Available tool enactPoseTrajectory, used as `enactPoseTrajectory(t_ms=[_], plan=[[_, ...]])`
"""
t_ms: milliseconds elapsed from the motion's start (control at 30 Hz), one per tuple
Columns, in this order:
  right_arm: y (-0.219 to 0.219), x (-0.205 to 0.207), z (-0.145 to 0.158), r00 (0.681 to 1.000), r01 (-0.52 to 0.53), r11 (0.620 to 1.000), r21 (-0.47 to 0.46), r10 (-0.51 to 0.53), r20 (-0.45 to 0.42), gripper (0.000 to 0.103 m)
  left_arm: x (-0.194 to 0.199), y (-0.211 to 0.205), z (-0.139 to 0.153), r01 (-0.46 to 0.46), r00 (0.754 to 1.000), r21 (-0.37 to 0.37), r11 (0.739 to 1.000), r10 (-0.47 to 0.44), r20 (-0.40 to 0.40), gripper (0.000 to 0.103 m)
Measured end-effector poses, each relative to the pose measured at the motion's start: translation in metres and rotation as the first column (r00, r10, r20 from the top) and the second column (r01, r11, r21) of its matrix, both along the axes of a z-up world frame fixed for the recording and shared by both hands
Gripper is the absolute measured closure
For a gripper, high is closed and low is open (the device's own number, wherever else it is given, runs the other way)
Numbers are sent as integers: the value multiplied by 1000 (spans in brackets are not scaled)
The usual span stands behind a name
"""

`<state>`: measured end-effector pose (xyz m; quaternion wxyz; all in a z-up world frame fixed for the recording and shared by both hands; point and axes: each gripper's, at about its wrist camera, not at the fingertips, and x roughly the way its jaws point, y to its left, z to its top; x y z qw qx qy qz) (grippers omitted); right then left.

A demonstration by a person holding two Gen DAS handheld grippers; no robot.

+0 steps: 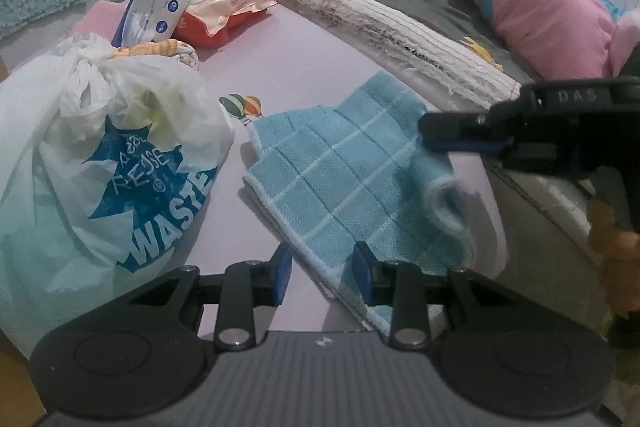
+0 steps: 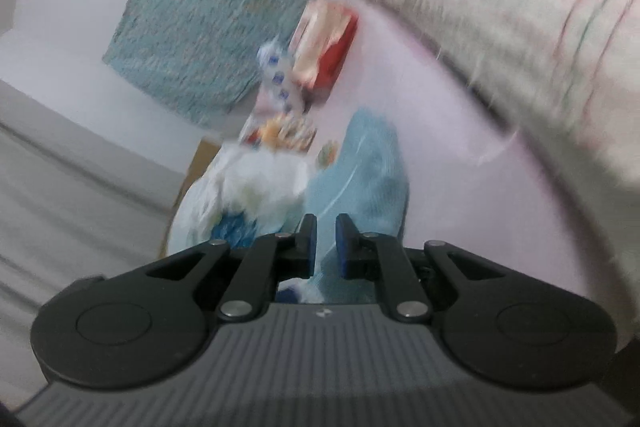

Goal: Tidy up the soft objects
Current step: 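Drag the blue checked towel across the bed with the right tool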

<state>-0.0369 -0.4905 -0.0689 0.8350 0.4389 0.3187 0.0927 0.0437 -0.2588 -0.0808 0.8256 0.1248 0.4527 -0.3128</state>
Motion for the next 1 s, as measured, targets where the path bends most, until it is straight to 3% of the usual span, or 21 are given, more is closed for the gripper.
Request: enactPoseTrajectory(t_ms=[167, 333, 500, 600, 700, 800, 1000], plan=[[-7, -5, 4, 995, 93, 992, -89, -95, -18, 83, -1, -1, -1, 2, 1000, 5, 1000, -2, 3, 69], [-1, -5, 1, 995, 79, 987, -142, -86, -43, 79, -1, -1, -2, 3, 1000, 6, 1000, -3, 3, 69], [13, -4, 6, 997, 20, 974, -224, -36, -65, 80, 0, -1, -2, 4, 1000, 7, 1000, -4, 5, 69], [20, -6, 9, 996, 15, 959, -284, -39, -79, 91, 0, -1, -2, 3, 1000, 7, 1000, -3, 5, 69], [18, -11, 10, 997, 24, 965, -263, -43, -69, 95, -1, -1, -2, 5, 1000, 9, 1000, -5, 9, 69], [10, -18, 13, 999, 36, 986, -165, -40, -24, 96, -2, -2, -2, 6, 1000, 12, 1000, -7, 13, 69], [1, -27, 18, 999, 43, 997, -59, -42, 24, 92, -2, -3, -3, 8, 1000, 15, 1000, -8, 19, 69]])
